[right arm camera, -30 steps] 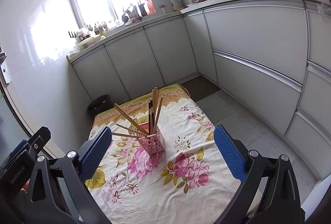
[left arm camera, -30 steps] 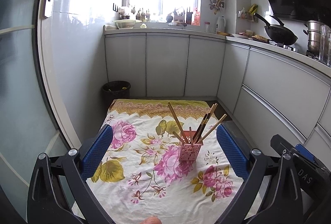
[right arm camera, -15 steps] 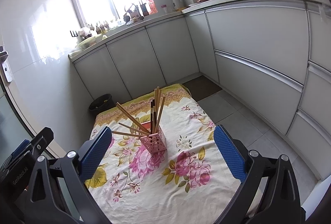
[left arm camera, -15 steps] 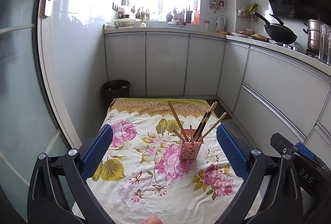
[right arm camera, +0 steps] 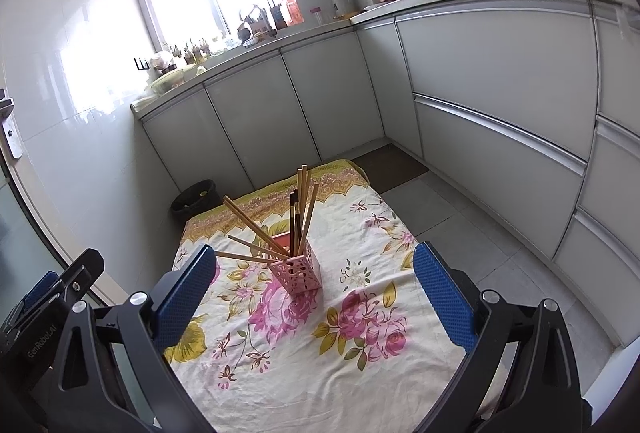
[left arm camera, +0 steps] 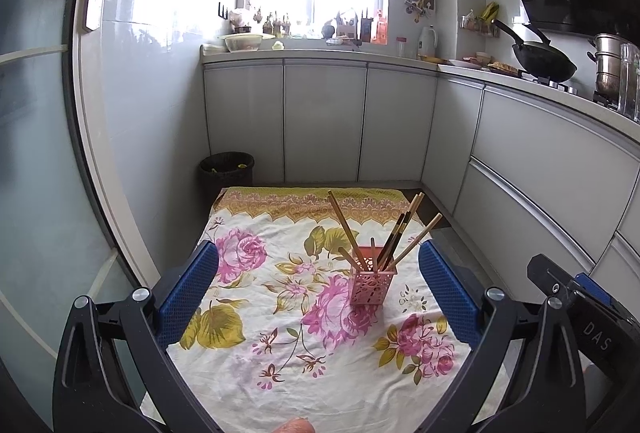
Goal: Organize utensils
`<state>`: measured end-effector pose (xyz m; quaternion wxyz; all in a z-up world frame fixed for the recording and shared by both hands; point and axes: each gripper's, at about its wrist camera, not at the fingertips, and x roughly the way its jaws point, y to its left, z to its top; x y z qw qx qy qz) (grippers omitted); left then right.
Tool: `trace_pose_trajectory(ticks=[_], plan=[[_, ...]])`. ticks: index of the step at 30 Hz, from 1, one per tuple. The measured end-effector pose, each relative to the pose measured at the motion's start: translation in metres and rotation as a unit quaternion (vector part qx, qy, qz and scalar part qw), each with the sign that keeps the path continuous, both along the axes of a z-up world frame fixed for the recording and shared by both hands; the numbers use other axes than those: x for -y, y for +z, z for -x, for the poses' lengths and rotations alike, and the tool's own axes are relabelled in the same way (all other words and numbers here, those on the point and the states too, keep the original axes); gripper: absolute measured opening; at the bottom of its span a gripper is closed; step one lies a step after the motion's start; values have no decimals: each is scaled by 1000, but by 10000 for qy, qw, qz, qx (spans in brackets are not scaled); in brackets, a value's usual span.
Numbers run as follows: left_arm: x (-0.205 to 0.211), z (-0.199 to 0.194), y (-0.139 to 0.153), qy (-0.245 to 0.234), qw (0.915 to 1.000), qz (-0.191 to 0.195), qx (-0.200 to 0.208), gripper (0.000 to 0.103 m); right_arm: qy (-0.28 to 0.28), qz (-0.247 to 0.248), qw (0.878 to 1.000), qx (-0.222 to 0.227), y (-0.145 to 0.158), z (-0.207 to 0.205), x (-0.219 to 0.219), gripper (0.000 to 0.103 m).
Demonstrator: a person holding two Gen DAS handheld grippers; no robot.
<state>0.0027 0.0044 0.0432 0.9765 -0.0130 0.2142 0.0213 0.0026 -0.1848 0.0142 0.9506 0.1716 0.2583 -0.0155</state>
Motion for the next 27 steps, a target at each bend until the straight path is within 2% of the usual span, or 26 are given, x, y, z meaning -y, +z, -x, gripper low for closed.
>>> trace_pose_trajectory(ticks=[11,27], plan=[[1,-11,-6,-15,9998,-29,-191,96,9,-214,9995,-243,-12,-11,9,96],[12,-37,-33,-49,9976,-229,-647,96,-54,-581,9954,-762,-53,-30,30,96]])
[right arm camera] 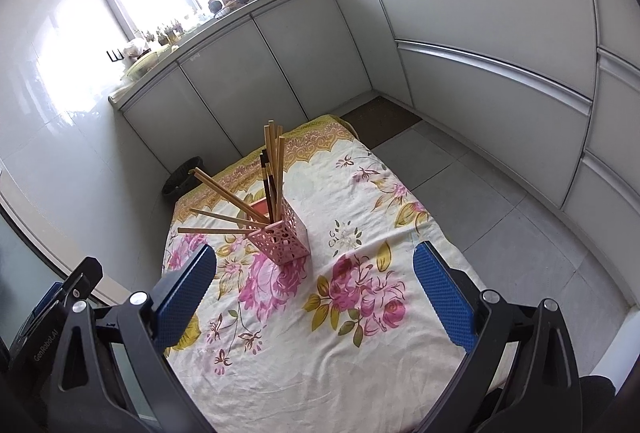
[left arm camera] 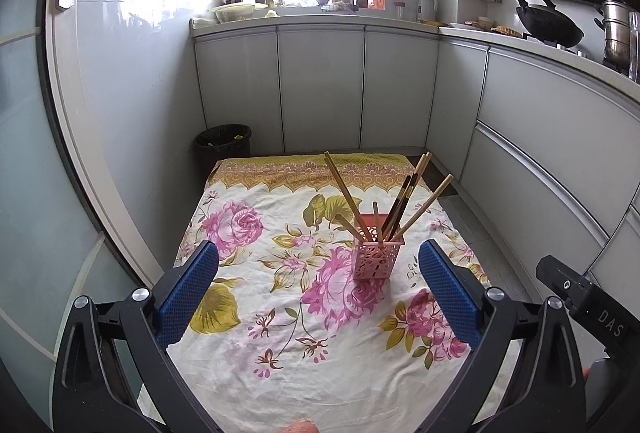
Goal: Organize utensils
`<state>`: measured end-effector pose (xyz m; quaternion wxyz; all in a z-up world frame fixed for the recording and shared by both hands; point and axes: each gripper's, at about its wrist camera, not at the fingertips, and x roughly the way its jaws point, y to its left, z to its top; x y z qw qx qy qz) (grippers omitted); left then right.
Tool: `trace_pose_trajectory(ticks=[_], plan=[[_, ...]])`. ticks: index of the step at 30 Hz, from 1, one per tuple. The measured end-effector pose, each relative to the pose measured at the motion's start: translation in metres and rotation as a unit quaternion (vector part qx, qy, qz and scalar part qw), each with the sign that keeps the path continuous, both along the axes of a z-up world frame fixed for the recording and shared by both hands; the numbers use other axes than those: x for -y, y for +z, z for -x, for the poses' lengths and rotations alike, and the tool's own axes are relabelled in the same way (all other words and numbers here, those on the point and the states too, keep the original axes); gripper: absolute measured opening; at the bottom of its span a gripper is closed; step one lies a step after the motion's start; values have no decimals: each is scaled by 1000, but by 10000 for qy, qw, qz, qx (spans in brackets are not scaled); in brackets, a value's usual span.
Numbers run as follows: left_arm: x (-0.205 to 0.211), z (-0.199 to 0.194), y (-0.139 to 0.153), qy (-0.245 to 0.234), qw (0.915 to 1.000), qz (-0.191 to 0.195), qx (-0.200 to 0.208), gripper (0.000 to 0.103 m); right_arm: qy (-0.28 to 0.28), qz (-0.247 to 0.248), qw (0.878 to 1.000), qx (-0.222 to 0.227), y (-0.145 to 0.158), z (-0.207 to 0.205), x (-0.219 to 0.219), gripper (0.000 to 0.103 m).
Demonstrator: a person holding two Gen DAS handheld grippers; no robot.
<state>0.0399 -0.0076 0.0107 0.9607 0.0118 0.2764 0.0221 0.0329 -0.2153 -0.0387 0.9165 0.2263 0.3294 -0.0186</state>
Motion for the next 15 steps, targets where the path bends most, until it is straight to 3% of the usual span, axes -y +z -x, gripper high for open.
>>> trace_pose_trajectory(ticks=[15], plan=[[13,-35,-34,-51,9986,-192,-500,96,-7,-195,9992,-344,-32,-24,14,96]])
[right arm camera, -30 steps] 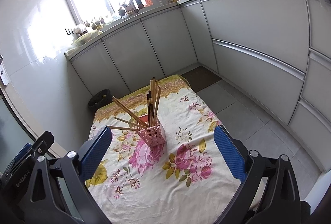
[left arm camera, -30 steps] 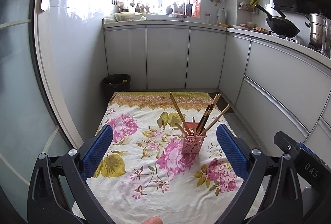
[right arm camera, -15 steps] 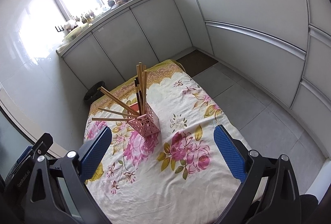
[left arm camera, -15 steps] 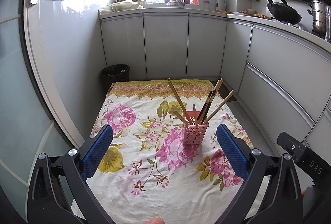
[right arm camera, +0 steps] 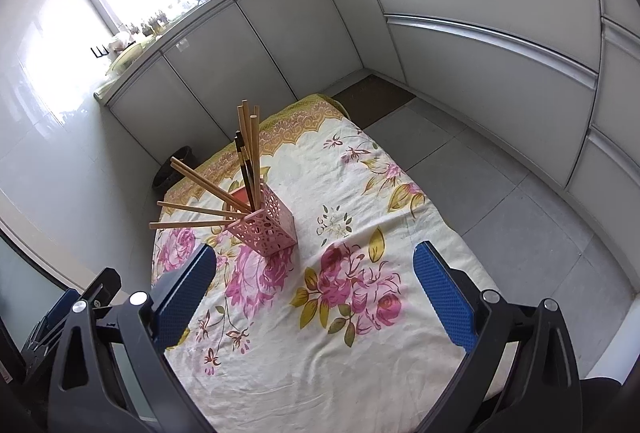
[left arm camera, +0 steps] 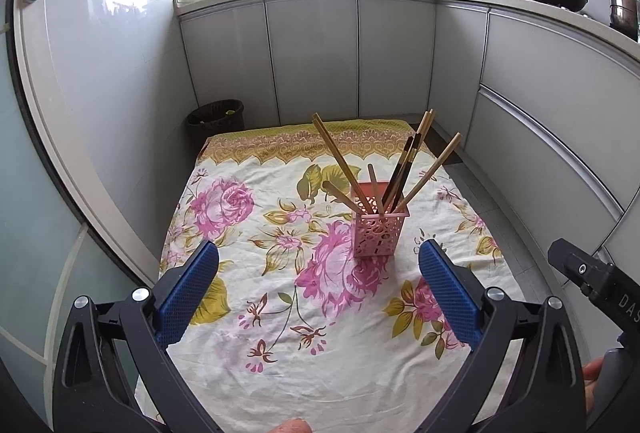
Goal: Organize utensils
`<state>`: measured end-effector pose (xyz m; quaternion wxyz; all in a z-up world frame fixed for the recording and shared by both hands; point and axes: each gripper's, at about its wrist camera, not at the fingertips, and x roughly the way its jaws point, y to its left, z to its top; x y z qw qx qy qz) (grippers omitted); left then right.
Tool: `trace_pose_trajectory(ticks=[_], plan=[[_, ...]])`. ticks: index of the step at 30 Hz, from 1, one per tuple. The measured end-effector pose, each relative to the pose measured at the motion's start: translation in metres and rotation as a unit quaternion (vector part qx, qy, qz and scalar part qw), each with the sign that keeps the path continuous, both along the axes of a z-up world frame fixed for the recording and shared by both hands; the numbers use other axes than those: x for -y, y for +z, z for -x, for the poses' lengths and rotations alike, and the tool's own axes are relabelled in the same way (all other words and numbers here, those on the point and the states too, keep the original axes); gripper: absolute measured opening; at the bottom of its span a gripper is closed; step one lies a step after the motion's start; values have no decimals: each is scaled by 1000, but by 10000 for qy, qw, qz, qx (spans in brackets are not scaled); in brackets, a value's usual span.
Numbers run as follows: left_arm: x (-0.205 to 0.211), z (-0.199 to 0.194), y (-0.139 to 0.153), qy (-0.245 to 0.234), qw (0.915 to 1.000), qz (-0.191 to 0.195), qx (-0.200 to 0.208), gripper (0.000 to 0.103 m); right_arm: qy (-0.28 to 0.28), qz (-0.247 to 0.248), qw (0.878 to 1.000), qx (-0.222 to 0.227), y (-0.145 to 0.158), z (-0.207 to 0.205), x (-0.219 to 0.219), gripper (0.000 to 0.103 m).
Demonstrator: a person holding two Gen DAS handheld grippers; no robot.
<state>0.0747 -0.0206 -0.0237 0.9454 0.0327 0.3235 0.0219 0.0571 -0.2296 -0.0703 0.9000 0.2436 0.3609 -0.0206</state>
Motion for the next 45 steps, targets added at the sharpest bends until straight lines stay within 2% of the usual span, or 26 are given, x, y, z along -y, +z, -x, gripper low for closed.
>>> trace_pose_trajectory(ticks=[7,16,23,27,28,30,34,38,45], plan=[[-1,-7,-6,187,9996,-220,-52,96,71,0,9999,-108,-7,-7,-4,96],[-5,-5,-7,162,9997,-140,-109,96,158,50,9998,-115,-7,-6,-11,96],[-9,3,1,184,9997,-134,94,96,204,70,9997,-60,-1,0,-16,96],[-16,9,10,197,9992,68,346,87,217,76,9997,-18,3,4,-17,96],[-17,10,12,226,9989,65,401,88,220,77,9997,-1,5,5,-17,96],[-19,14,16,260,9985,113,477,96,233,127,9996,62,9,8,-19,96],[-21,17,20,128,9983,400,401,96,263,353,9988,232,17,12,-26,96],[-18,21,22,101,9985,268,470,96,294,509,9977,334,22,16,-32,96],[-19,25,24,62,9984,258,493,96,275,419,9982,335,24,18,-29,96]])
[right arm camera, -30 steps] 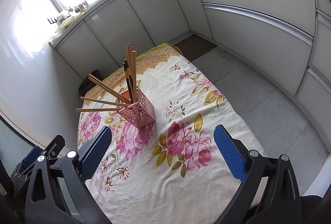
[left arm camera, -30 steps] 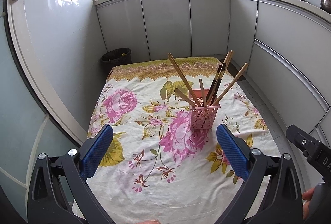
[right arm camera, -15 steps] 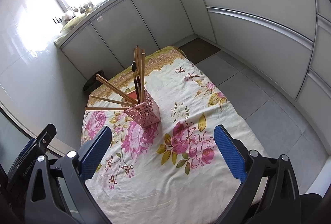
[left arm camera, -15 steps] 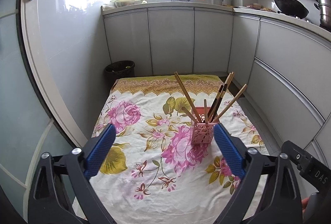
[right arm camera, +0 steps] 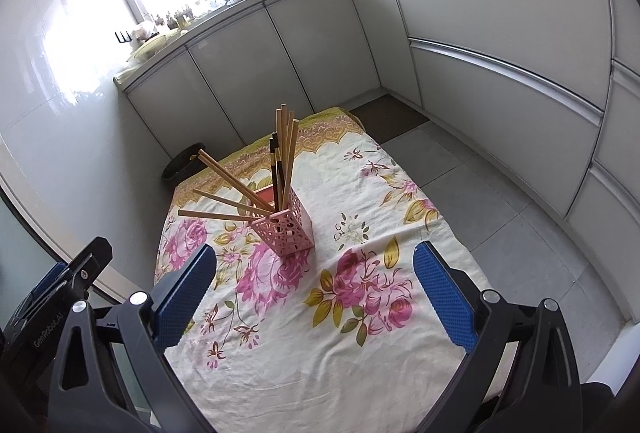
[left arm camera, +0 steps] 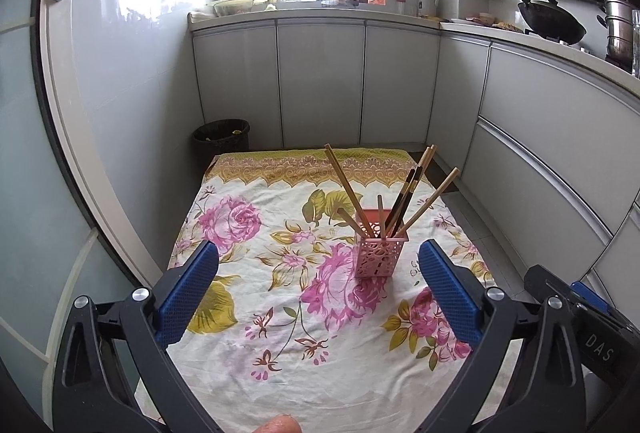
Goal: Organize utensils
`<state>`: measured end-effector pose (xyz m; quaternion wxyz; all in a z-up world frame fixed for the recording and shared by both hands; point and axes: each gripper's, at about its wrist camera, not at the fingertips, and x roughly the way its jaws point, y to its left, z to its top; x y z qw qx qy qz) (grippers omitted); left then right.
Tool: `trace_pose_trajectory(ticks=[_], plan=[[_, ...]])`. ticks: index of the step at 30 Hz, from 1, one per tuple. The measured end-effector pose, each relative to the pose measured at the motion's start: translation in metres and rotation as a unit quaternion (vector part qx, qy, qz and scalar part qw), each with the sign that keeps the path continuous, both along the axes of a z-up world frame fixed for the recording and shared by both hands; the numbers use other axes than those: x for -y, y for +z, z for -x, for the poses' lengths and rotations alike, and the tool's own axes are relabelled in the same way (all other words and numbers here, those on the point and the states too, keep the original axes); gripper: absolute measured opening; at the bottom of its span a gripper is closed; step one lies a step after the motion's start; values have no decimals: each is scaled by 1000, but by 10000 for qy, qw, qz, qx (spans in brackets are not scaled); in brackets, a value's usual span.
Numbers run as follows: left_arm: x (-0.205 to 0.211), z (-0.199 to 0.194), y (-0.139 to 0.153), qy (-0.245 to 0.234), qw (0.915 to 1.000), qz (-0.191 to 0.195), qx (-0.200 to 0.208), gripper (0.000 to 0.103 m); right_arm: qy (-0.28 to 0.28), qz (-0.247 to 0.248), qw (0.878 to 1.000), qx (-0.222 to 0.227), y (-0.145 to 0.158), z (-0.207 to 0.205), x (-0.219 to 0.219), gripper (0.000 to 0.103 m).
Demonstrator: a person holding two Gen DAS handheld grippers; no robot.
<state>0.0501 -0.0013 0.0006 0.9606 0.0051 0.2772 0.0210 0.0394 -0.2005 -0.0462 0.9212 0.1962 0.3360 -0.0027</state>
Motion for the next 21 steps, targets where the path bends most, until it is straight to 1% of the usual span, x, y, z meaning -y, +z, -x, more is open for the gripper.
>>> trace_pose_trajectory(ticks=[21], plan=[[-1,5,0,2,10000,-70,-6,96,-27,-9,10000,-7,0,2,1,96]])
